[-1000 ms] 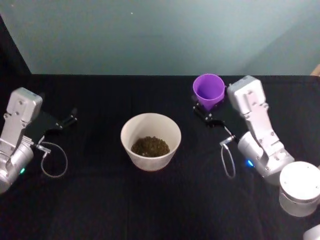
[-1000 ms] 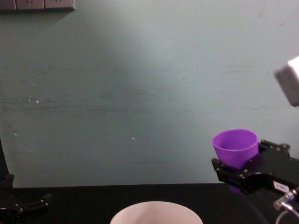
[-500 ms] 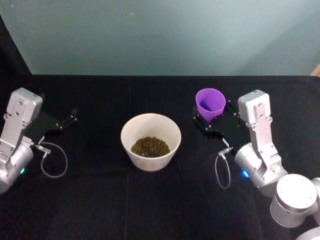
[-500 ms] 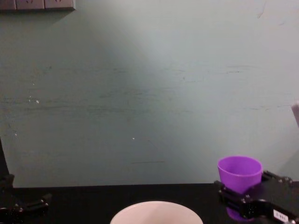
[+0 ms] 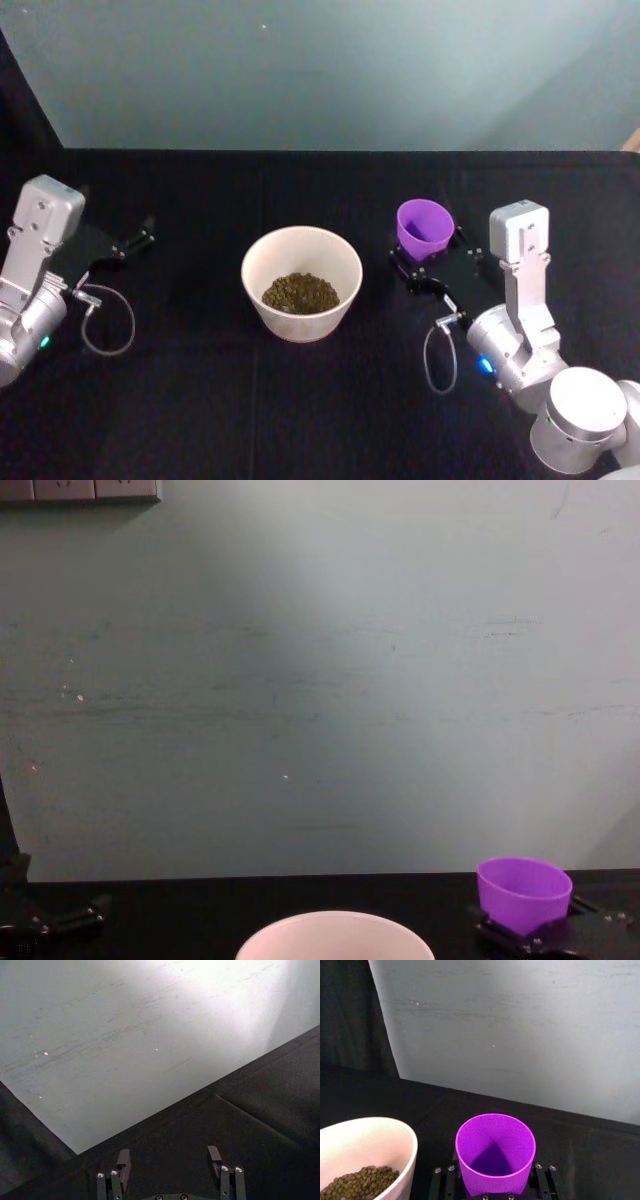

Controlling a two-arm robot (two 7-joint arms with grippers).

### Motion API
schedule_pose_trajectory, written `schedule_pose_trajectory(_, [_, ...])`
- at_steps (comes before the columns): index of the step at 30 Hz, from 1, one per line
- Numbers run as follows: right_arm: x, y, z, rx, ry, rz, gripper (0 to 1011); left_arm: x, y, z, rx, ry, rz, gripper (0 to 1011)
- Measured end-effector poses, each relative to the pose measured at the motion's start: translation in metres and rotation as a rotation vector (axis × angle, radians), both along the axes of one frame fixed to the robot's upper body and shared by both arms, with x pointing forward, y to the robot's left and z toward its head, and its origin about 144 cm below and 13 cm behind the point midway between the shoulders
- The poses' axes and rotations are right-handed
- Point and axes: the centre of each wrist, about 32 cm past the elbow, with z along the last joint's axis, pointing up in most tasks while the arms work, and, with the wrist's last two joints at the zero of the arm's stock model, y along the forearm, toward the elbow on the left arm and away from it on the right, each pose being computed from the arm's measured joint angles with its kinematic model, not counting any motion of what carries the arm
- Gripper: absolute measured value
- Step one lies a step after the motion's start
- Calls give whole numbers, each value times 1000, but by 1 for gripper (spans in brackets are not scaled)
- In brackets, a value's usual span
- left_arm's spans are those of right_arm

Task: Pick up the cup and pour the mung beans from the cup into the bowl.

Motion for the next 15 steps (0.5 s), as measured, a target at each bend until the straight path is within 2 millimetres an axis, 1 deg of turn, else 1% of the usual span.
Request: schedule_pose_trajectory(15, [-2,-3,-9,17,26,0,715,0,0,0,0,0,0,1000])
